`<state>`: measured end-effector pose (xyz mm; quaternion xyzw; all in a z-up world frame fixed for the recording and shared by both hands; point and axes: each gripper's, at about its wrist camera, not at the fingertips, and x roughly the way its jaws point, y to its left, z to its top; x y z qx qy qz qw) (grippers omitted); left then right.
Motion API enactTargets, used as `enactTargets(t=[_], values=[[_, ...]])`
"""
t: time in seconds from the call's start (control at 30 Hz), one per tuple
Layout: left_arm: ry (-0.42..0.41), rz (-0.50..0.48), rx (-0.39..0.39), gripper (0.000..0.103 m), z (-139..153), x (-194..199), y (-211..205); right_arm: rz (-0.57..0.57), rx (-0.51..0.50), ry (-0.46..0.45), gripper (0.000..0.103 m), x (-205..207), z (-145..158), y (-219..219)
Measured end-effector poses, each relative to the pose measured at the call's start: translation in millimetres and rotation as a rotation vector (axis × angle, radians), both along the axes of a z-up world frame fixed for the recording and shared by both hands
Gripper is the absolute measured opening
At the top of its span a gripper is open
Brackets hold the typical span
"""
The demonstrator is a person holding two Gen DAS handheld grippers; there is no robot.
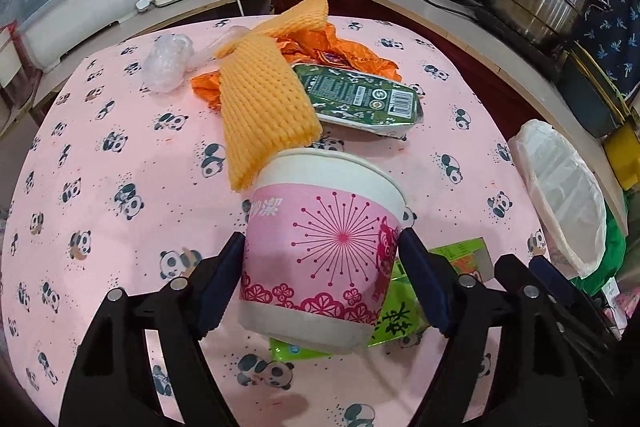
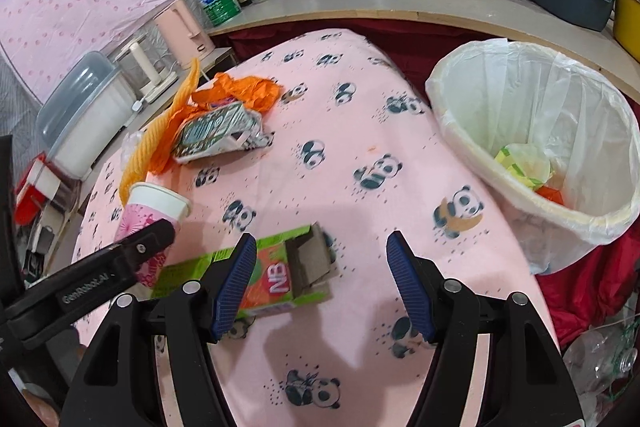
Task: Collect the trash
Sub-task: 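Grasp the pink paper cup with the left gripper while the right reaches the green carton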
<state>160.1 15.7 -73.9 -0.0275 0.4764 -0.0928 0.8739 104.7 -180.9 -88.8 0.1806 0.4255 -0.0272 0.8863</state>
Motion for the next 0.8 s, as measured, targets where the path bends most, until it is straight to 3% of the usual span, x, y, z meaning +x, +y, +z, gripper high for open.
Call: enactTargets(t=[0.37, 0.57, 0.8], values=[[0.009, 0.019, 0.022, 0.074, -3.2, -17.6, 15.1, 0.031, 0.010, 0.020, 0.038, 2.0, -14.3, 4.0], [0.007, 0.023, 0.033, 0.074, -5.3, -17.8, 16.4, 0.040, 0.029, 0.014, 0.037, 7.2, -15.9, 3.6], [-0.002, 0.032, 0.049, 0.075, -9.0, -17.1, 20.2, 0.034, 0.136, 0.027, 0.037, 12.5, -21.8, -5.4]])
